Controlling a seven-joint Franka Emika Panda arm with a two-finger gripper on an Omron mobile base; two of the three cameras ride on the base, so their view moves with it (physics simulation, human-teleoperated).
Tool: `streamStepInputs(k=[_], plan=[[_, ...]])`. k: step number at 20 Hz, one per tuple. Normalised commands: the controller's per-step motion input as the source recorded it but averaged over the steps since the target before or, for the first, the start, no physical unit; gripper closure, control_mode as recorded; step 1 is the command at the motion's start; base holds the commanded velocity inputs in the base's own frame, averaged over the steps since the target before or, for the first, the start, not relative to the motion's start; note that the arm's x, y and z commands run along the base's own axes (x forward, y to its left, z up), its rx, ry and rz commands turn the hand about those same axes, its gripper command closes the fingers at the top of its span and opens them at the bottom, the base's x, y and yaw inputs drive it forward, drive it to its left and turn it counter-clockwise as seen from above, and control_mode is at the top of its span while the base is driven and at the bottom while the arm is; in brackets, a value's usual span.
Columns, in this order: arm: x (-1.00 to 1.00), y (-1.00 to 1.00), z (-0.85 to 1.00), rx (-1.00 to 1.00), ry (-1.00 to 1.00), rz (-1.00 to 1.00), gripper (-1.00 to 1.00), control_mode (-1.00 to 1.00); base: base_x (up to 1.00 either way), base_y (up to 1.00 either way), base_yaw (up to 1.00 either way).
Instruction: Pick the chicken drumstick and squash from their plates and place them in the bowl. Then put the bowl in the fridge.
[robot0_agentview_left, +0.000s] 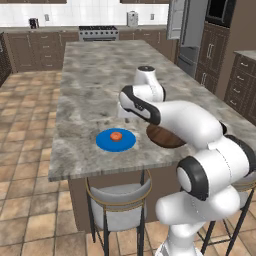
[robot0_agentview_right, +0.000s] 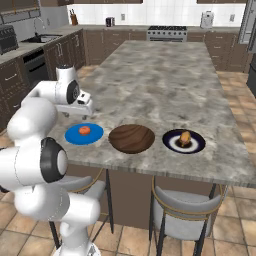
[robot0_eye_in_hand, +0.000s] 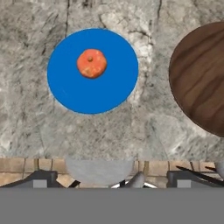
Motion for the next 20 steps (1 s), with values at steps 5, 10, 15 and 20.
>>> streamStepInputs(k=[5,10,15,20], plan=[[0.20,0.06,-0.34,0.02,0.00,-0.01,-1.00,-1.00,0.00,0.00,0.00],[0.28,0.20,-0.35,0.01,0.00,-0.01,-1.00,-1.00,0.00,0.00,0.00],[0.32,0.23,-0.31,0.00,0.00,-0.02,-1.00,-1.00,0.00,0.00,0.00],[0.40,0.12,-0.30,0.00,0.00,-0.03,-1.00,-1.00,0.00,0.00,0.00]])
